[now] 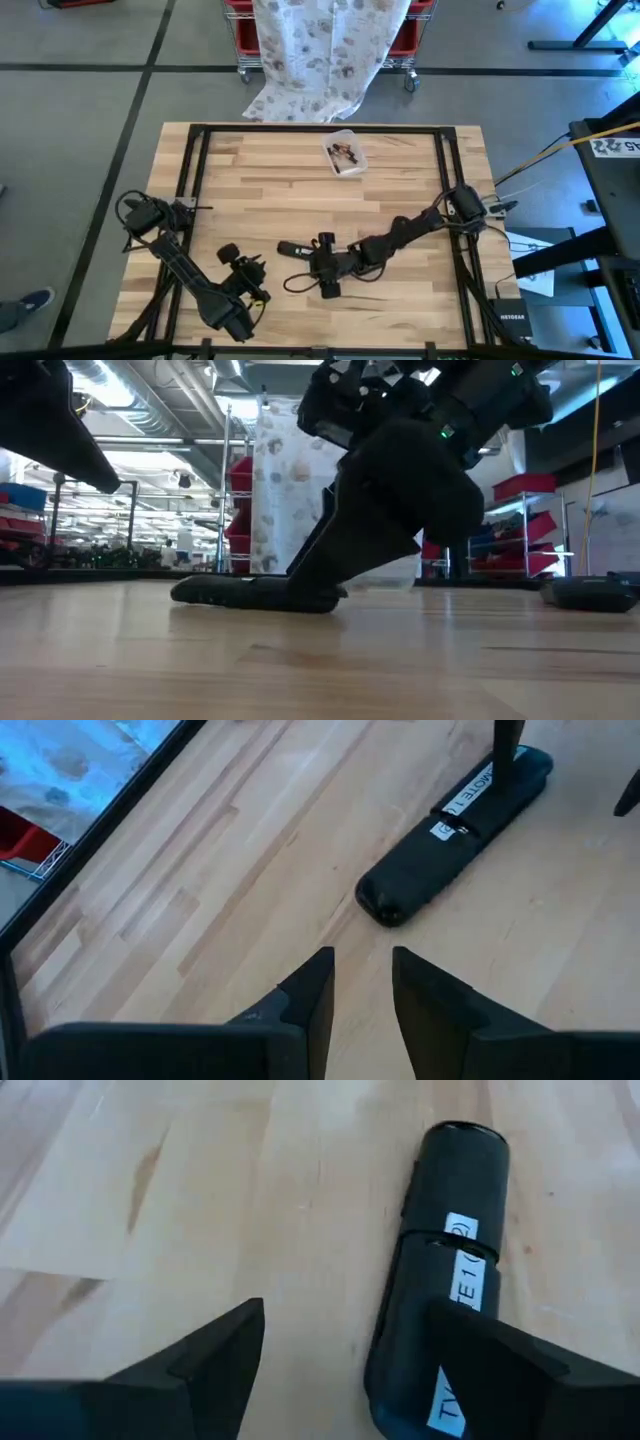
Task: Insert battery
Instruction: Close the remote control cover
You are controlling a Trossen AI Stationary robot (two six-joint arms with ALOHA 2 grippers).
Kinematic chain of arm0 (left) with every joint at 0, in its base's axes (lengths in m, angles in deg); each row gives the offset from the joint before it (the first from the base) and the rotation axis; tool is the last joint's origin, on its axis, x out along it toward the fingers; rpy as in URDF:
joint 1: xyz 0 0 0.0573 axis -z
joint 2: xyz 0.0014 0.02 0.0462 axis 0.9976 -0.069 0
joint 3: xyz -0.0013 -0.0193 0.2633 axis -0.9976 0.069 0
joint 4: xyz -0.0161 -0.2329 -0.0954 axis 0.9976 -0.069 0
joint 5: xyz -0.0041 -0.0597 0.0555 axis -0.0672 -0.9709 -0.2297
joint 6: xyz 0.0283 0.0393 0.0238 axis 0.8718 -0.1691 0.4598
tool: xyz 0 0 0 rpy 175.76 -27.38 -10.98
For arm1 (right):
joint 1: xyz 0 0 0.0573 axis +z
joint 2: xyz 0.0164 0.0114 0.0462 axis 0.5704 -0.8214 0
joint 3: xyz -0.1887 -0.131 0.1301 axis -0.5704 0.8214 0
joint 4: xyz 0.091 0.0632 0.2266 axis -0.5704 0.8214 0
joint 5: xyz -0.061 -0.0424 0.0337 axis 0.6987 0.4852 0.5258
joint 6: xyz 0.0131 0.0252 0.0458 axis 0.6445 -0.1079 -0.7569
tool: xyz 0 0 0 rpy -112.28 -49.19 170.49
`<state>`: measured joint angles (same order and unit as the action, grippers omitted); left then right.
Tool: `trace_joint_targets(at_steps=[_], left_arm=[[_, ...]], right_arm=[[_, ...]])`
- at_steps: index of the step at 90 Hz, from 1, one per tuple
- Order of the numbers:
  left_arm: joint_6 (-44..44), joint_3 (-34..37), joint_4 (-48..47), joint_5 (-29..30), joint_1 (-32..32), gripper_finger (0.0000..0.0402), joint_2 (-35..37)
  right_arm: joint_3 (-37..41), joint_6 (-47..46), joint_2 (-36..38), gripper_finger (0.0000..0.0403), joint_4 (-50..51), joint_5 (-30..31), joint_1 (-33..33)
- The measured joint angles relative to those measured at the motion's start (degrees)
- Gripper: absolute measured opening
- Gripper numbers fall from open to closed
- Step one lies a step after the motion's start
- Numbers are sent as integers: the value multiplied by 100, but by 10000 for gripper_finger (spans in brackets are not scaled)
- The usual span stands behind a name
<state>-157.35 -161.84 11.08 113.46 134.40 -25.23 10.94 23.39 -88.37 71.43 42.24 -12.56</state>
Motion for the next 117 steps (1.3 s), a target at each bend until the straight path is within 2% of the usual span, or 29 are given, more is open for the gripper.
trace_joint_targets(at_steps=[36,52,58,68,72,117], left_arm=[[-2,0,-18,2,-4,84,0],[-28,0,-24,2,-4,84,0],[-37,0,-20,2,-4,84,0],[-46,0,-22,2,-4,84,0],[-60,0,-17,2,-4,84,0],[-65,0,16,66,-7,84,-2]], right_arm=[[4,227,-4,268,-28,-11,149],[11,190,22,268,-33,198,229],[17,158,92,268,18,445,287],[15,-241,220,268,139,1191,389],[11,-469,232,268,192,1307,388],[11,-2020,13,268,897,1254,161]])
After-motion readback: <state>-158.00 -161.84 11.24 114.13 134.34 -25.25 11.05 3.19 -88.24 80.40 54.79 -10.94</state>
